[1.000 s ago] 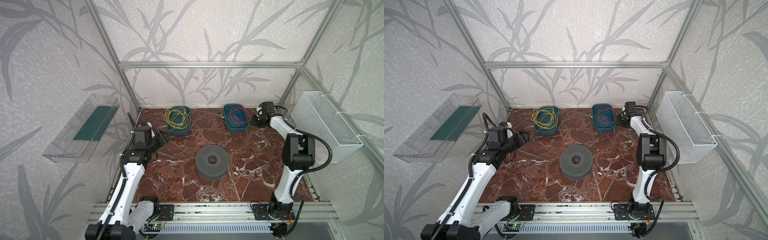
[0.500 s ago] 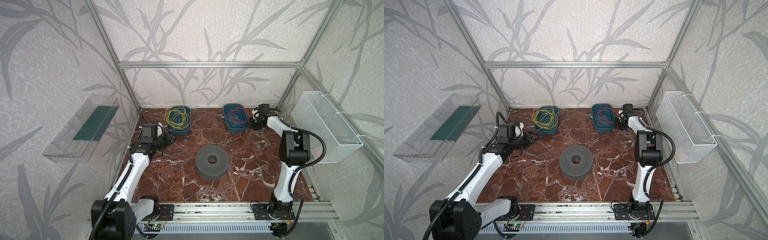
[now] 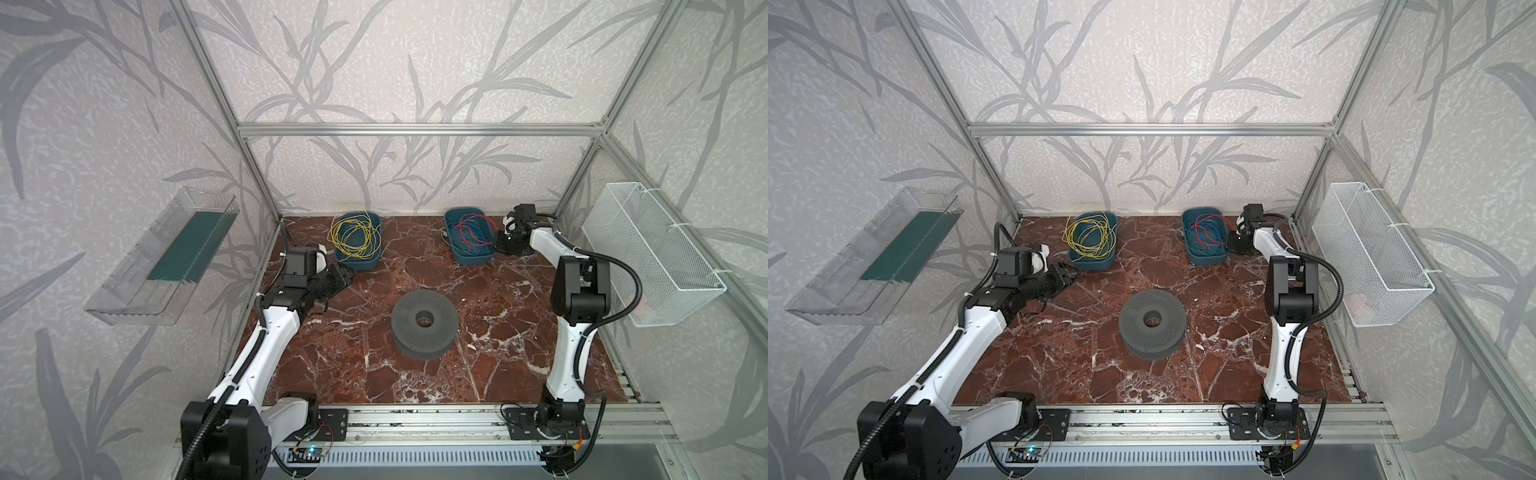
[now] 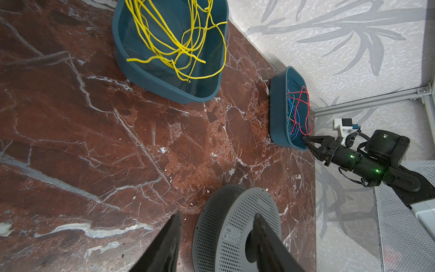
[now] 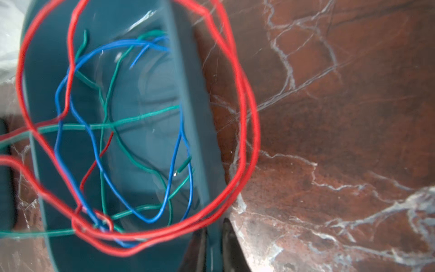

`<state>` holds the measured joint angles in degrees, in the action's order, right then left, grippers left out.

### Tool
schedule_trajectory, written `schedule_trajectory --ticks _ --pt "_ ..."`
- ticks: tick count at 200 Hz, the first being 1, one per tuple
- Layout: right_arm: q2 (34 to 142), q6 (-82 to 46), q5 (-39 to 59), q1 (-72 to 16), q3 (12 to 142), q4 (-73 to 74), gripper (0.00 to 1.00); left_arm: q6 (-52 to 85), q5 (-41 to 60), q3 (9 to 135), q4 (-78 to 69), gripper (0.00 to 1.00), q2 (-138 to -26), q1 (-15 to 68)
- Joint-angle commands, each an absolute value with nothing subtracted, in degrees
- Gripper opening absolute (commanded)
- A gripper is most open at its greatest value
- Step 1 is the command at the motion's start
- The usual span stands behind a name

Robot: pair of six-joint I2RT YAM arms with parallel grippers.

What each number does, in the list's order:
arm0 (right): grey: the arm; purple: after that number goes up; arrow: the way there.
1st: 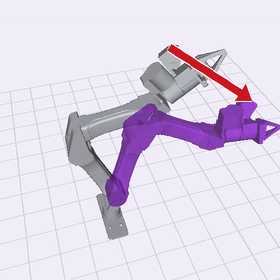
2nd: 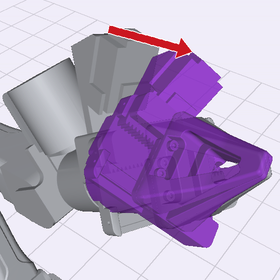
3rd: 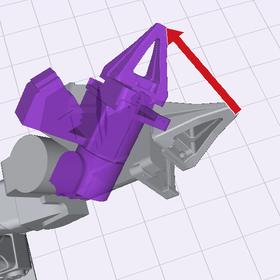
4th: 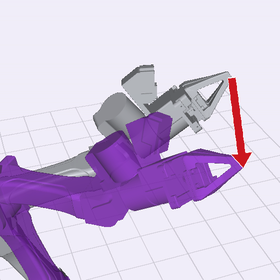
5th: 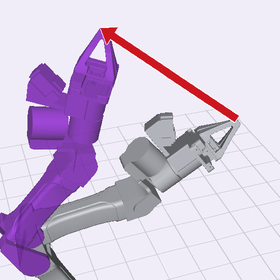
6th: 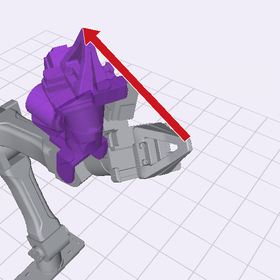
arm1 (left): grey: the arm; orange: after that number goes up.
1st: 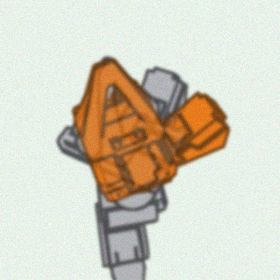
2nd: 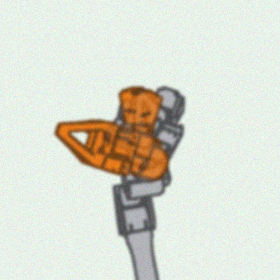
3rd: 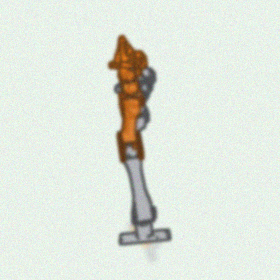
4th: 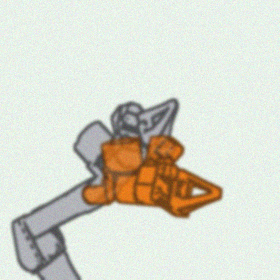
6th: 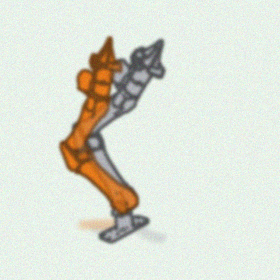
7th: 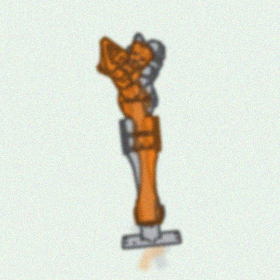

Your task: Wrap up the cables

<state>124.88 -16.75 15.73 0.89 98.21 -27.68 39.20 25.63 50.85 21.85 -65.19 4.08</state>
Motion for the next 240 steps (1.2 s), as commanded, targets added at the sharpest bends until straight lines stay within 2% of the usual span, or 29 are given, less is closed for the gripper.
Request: schedule_trajectory --ticks 1,50,99,127,170,198,240 --pt "122.89 -18.19 15.89 -0.13 95.46 -26.45 0.09 39.46 25.31 51.41 22.04 0.51 -63.98 4.40" --pt "117.01 -30.86 10.38 -6.19 87.14 -19.40 0.01 41.28 25.34 50.63 20.30 0.51 -62.95 5.53" --pt "111.84 -46.07 -2.85 -16.67 82.16 -14.93 0.00 42.42 25.42 49.14 19.05 0.51 -60.80 6.11" --pt "113.19 -51.08 -10.46 -23.55 85.94 -16.51 0.00 42.89 25.93 48.57 18.63 0.52 -59.65 6.24" --pt "118.87 -57.64 -16.51 -29.38 93.22 -17.85 0.00 44.46 26.58 46.96 16.84 0.52 -58.03 6.25" --pt "124.42 -59.35 -14.21 -30.12 99.90 -19.99 0.00 44.47 26.89 46.67 16.84 0.52 -57.43 6.25" --pt "127.51 -59.08 -13.43 -31.32 103.15 -20.26 0.00 44.09 26.46 46.62 16.94 0.52 -56.96 6.26"
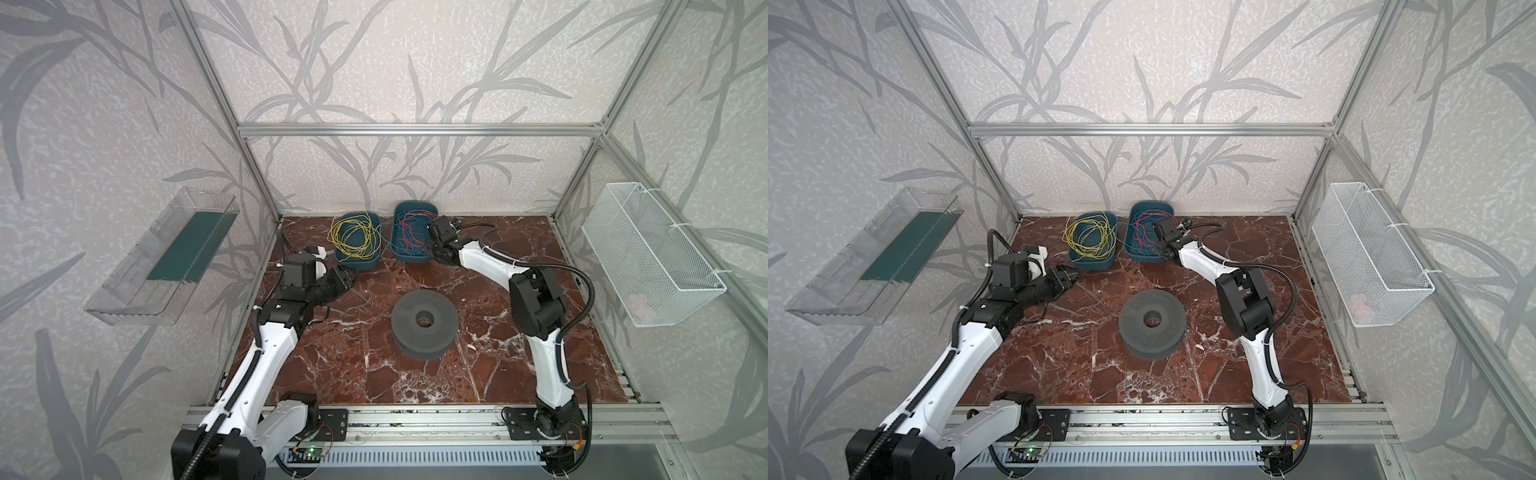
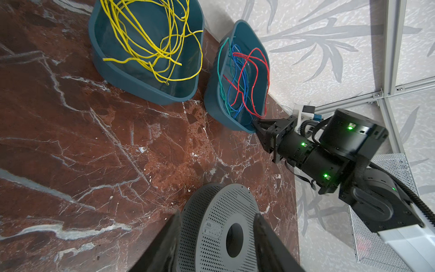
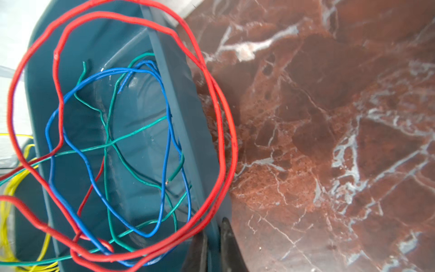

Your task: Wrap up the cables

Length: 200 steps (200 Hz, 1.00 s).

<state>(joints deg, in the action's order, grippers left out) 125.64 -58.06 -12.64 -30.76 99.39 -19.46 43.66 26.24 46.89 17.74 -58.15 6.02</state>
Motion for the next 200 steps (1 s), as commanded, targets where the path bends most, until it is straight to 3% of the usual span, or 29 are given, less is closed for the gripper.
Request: schedule_trajectory --ticks 1,48,104,140,200 --pt "127.65 -58.98 -13.35 -31.30 103.34 -20.41 0.00 44.06 26.46 46.65 16.95 0.52 -56.95 6.25" --pt "131.62 -53.57 -6.24 -31.31 108.85 -22.60 0.00 44.03 26.11 46.49 16.82 0.52 -56.86 6.25" --pt "130.91 -50.67 -4.81 -30.59 108.84 -23.38 0.00 44.30 26.56 47.51 16.08 0.52 -58.41 6.28" --pt "129.57 -52.49 -0.04 -29.58 106.89 -20.85 0.24 44.38 26.58 47.65 16.04 0.52 -58.77 6.26" --pt "120.55 -50.20 5.38 -27.49 97.86 -16.06 0.43 44.06 29.09 47.21 16.12 0.53 -59.04 7.02"
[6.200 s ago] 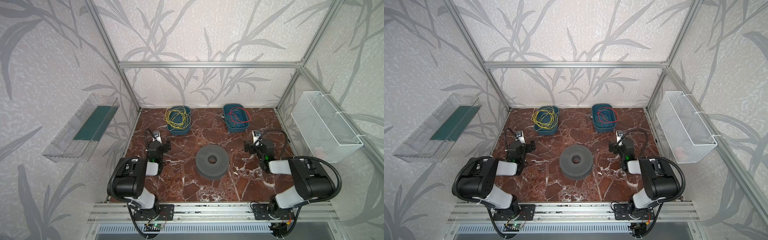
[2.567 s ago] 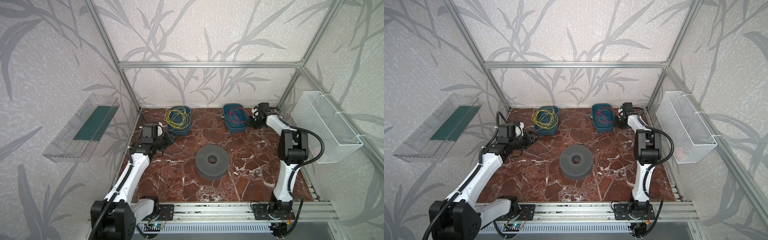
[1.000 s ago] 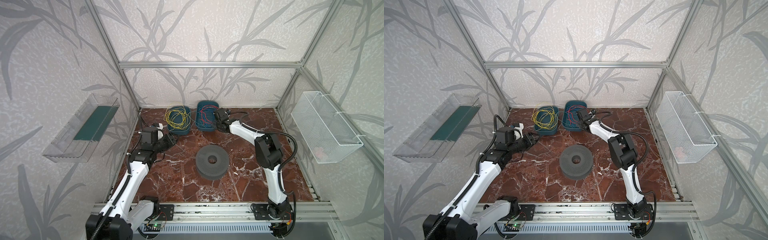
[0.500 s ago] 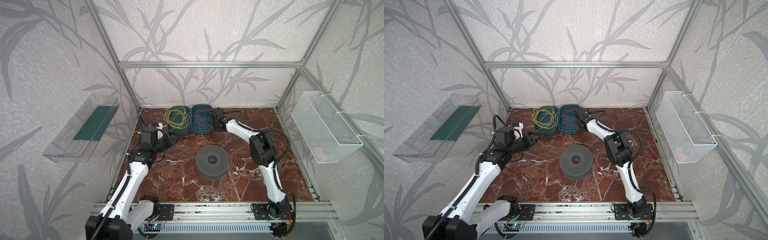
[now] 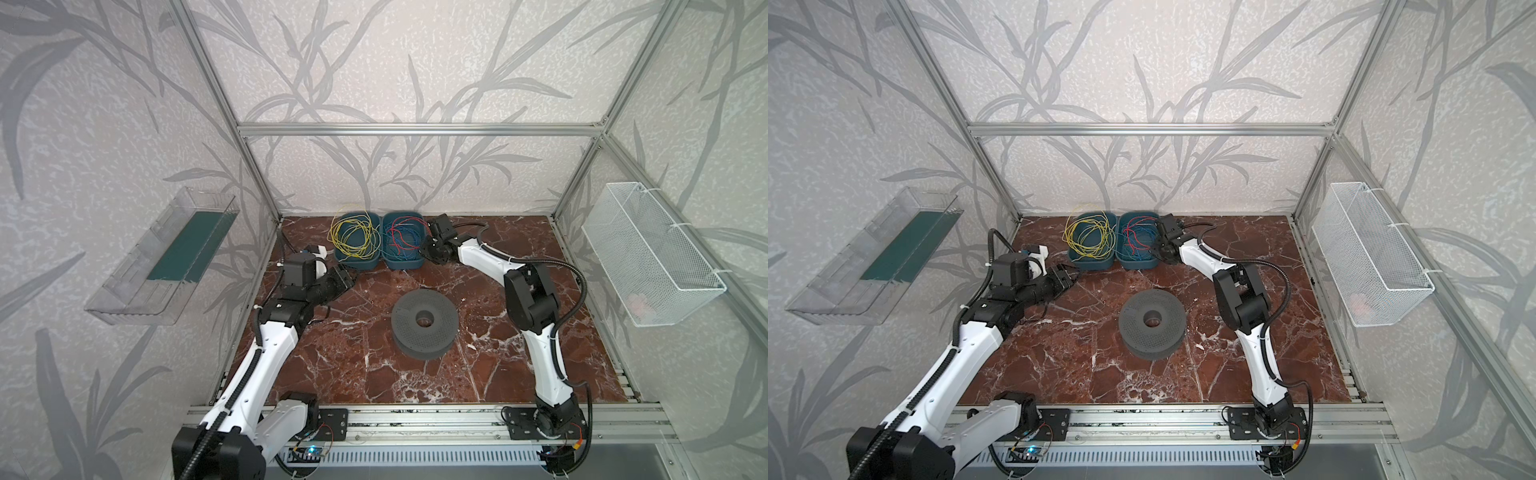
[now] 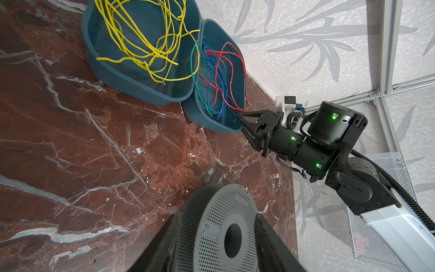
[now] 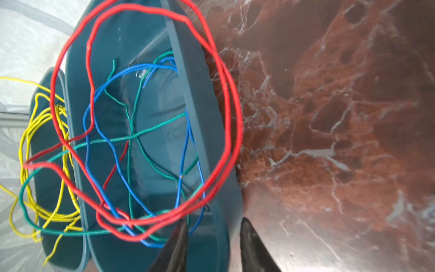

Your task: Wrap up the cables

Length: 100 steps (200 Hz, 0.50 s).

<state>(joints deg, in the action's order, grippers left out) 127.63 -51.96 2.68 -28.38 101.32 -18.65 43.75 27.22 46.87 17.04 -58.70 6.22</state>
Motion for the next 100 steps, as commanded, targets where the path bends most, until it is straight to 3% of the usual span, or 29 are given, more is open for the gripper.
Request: schedule_trajectory --ticks 1,100 --pt "120.31 -50.15 5.50 -27.37 97.58 -15.94 0.43 44.05 29.09 47.16 16.14 0.53 -59.05 7.07" --pt "88.76 -25.58 21.06 -22.41 58.93 -17.09 0.48 45.32 29.26 36.33 9.62 0.55 -66.52 21.65"
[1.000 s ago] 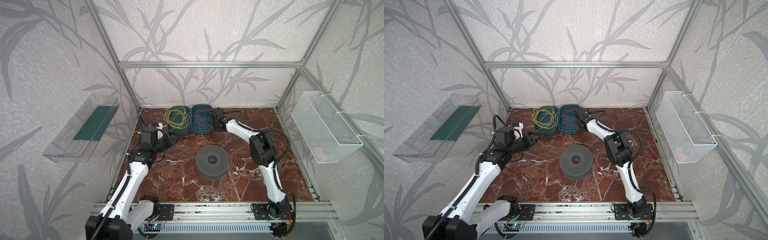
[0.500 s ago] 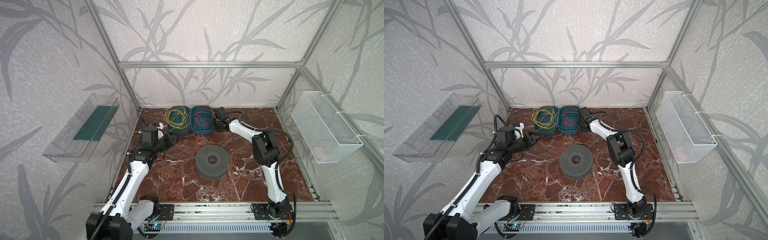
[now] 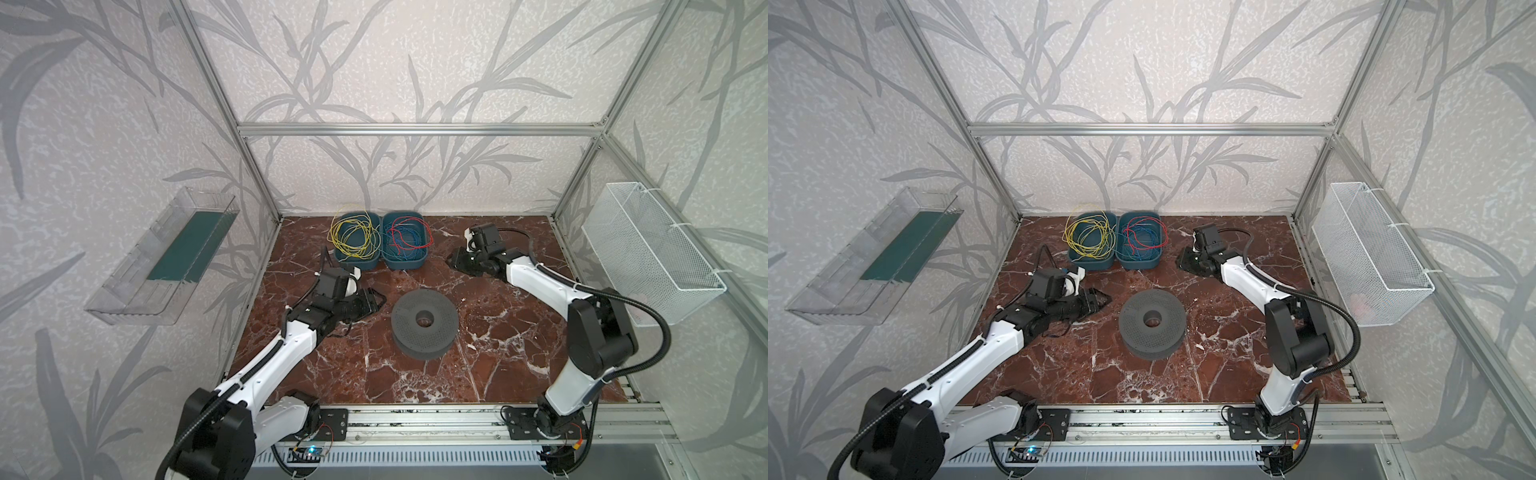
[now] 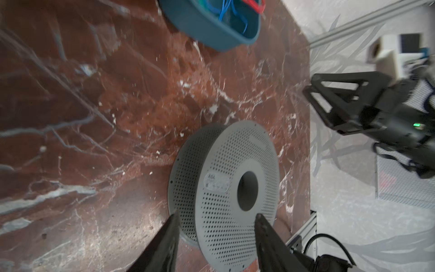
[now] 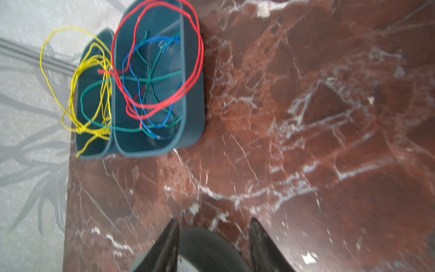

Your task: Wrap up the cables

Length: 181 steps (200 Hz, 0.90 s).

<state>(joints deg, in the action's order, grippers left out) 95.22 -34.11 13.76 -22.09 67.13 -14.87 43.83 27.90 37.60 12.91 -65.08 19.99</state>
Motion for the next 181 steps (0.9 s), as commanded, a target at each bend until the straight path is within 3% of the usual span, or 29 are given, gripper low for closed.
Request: schedule_trajectory --ticks 1,45,95,135,181 --pt "88.46 -25.44 21.60 -22.41 58.51 -17.07 0.48 45.38 29.22 36.27 9.51 0.55 -66.66 21.72" --pt "80.50 -27.59 36.30 -22.48 45.28 -10.50 0.51 47.20 31.55 36.76 2.69 0.58 -72.78 26.35" --pt "81.89 -27.80 37.09 -22.59 42.24 -9.62 0.51 47.39 33.35 38.66 0.21 0.56 -78.68 28.30" --pt "83.85 -27.95 36.50 -22.50 43.59 -8.73 0.44 46.94 32.37 41.31 0.05 0.56 -80.09 29.15" --pt "88.72 -30.48 38.06 -24.47 47.89 -5.20 0.35 43.38 23.68 46.18 8.70 0.56 -82.12 28.84"
